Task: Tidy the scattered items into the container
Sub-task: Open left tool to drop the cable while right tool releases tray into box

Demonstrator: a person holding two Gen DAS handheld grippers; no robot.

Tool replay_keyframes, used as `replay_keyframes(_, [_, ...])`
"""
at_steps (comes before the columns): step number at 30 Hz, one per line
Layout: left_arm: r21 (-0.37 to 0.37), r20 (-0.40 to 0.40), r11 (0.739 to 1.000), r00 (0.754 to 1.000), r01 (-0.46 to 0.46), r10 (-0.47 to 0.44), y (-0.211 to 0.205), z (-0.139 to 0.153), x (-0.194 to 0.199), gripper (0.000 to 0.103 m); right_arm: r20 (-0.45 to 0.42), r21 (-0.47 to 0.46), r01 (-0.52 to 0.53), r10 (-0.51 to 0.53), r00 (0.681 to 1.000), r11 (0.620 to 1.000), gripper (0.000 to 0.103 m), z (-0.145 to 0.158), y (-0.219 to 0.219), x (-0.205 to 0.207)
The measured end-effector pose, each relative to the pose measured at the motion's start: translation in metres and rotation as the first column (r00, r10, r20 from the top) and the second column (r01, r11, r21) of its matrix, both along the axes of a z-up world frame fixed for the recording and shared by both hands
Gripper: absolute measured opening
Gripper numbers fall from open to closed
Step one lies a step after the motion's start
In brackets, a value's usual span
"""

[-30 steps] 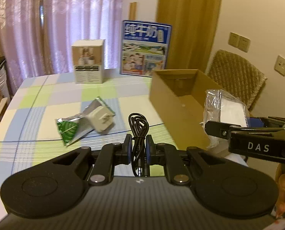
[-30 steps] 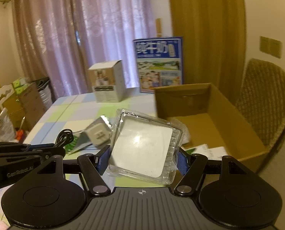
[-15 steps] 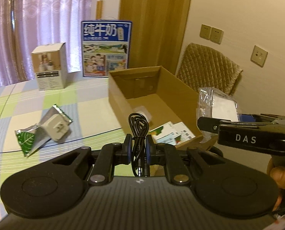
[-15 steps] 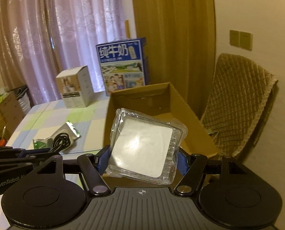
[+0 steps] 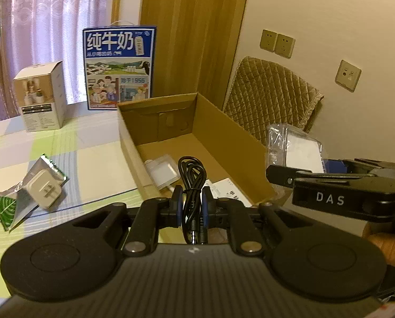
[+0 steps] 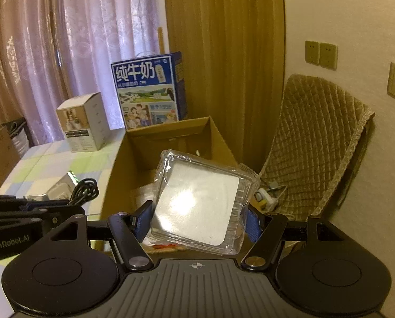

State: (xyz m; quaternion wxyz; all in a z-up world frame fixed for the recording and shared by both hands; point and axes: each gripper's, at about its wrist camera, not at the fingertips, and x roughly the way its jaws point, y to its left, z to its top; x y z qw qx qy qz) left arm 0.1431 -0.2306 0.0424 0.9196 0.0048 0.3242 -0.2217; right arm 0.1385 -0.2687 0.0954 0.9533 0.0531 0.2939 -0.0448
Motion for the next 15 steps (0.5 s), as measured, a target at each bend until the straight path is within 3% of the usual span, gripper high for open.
replay_keyframes(15, [-0.028, -0.033, 1.000, 0.999, 0.011, -0.012, -0.019, -0.015, 0.043, 0.011, -0.054, -0.030, -0.035, 0.033, 0.998, 0.999, 0.066, -0.020, -0.014, 0.038])
